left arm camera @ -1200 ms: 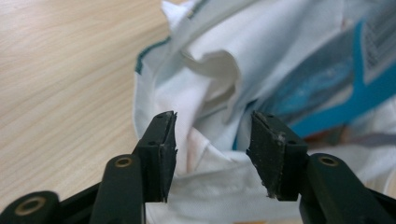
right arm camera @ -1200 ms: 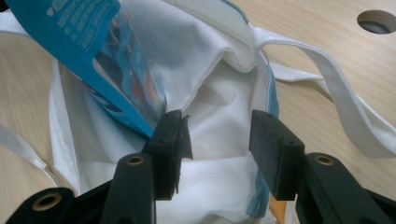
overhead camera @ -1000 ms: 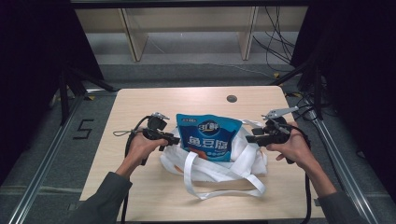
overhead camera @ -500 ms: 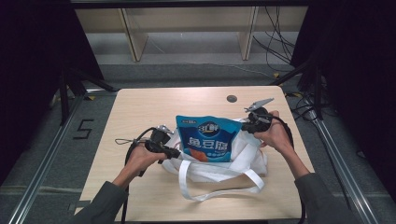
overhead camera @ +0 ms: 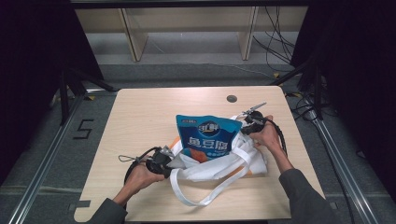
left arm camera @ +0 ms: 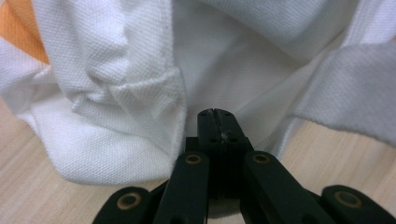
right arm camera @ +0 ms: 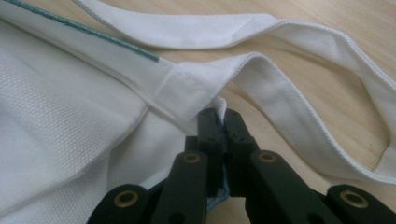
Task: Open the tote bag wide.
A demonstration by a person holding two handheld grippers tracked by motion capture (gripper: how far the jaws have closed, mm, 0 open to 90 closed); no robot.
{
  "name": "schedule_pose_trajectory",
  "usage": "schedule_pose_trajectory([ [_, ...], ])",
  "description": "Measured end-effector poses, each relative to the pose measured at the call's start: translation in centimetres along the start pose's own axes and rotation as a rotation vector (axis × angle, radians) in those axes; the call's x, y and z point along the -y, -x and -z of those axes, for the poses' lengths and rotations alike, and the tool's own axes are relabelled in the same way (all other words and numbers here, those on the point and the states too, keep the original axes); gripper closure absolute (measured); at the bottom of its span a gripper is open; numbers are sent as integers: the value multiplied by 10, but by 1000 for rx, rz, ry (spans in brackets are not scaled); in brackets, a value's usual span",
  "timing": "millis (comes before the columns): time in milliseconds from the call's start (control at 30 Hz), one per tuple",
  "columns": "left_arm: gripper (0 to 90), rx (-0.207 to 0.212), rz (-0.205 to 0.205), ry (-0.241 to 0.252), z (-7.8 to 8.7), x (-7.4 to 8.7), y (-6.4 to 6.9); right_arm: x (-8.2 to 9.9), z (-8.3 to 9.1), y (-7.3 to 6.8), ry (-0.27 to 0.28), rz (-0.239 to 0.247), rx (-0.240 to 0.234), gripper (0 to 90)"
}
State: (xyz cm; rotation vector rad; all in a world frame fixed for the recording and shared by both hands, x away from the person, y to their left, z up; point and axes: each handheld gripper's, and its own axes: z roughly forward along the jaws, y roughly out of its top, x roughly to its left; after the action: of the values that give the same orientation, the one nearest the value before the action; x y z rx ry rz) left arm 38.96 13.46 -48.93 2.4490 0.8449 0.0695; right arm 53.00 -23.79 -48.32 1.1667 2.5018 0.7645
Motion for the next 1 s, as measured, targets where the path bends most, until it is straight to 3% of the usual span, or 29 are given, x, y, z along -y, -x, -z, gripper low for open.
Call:
schedule_pose_trajectory([
  [33,880,11,14,9,2,-1,-1,0,4,-1,-16,-30,-19,870],
  [67,848,27,61,40,7,-2,-2,1,4,2,0,2,-4,855],
  [100,830,34,62,51,12,-3,-4,1,9,2,6,11,16,827],
  [133,812,41,61,83,17,-5,-6,-1,18,1,-3,-50,8,785],
  [167,770,43,54,110,21,-7,-7,-3,27,0,11,-65,9,751],
  [200,756,43,59,131,26,-10,-8,-3,32,1,58,-30,6,725],
  [233,743,31,49,139,32,-15,-8,-5,45,1,62,-32,-5,690],
  [300,713,34,79,180,36,-22,-9,-7,73,-6,115,-48,-5,656],
  [367,701,31,109,219,39,-28,-12,-6,96,-13,181,-26,-19,652],
  [433,696,21,107,221,41,-35,-18,-2,112,-21,219,9,-67,651],
  [500,701,16,120,224,39,-40,-25,4,129,-36,201,51,-127,662],
  [533,702,8,140,231,37,-44,-28,6,130,-43,205,50,-149,670],
  [567,707,14,135,225,36,-46,-31,10,133,-54,188,63,-196,688],
  [633,718,12,152,234,31,-51,-36,16,131,-70,183,112,-217,724],
  [667,724,12,172,236,28,-54,-38,18,130,-77,170,112,-253,738],
  [700,730,0,184,234,24,-54,-42,21,125,-82,156,133,-234,748],
  [733,737,3,183,225,21,-54,-46,26,121,-94,143,112,-284,766],
  [833,758,4,199,227,16,-52,-54,41,109,-111,123,169,-223,804],
  [867,759,12,232,250,14,-51,-56,47,108,-116,113,181,-201,821],
  [967,783,-22,205,214,12,-47,-62,63,96,-125,99,219,-175,866],
  [1000,782,-13,211,216,11,-45,-63,68,92,-127,81,209,-166,875],
])
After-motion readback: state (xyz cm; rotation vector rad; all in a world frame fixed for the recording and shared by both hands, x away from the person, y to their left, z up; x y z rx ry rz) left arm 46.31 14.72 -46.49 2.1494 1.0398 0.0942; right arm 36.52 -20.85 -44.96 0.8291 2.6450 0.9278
